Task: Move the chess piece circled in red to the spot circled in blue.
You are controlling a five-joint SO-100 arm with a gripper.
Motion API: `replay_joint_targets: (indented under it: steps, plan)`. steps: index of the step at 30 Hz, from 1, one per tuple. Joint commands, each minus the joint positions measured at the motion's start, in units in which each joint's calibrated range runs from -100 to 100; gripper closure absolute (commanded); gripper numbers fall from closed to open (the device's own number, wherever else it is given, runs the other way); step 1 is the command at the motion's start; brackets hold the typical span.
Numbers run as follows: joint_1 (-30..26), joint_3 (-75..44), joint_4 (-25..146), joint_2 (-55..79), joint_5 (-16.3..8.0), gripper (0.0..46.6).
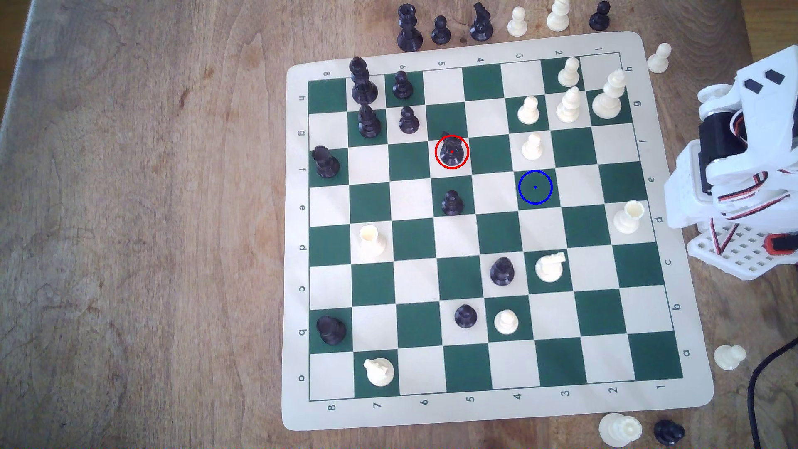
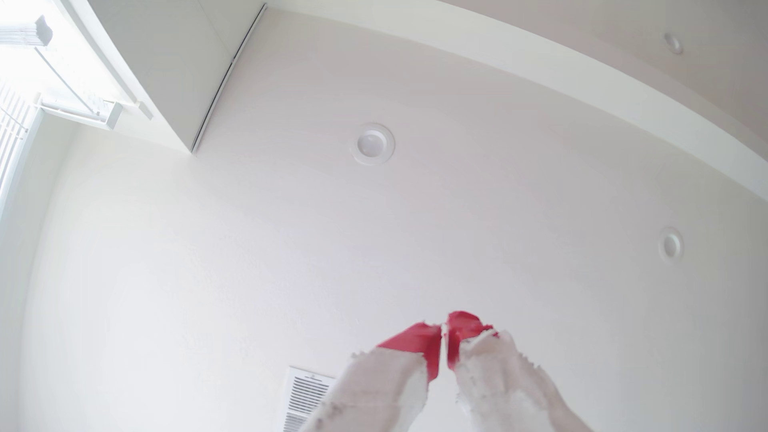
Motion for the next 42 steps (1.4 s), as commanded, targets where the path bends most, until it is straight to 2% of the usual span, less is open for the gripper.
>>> replay_joint_targets:
  steps: [1,8,13,18,26,27,31,33,34,36,42]
  plan:
    - [-0.1,1.2,-1.0,0.0,0.1,46.4]
    - [-1.4,0.4,4.5,0.1,0.1,46.4]
    - [-0.2,-5.0,26.1,0.1,0.1,46.4]
    - [1.7,-12.2,57.3,0.0,-0.1,46.4]
    - [3.9,-19.7,93.1,0.0,-0.3,46.4]
    - [5.0,-21.8,100.8,0.1,-0.2,44.2]
    - [6.2,-24.4,114.4,1.9,-0.3,43.6]
    - [6.2,-25.9,119.0,3.4,-0.6,45.8]
    - [6.2,-27.2,121.1,4.6,-1.7,46.4]
    - [6.2,-35.3,131.4,11.8,-5.9,46.4]
    - [8.8,-48.6,141.6,29.5,-9.2,46.4]
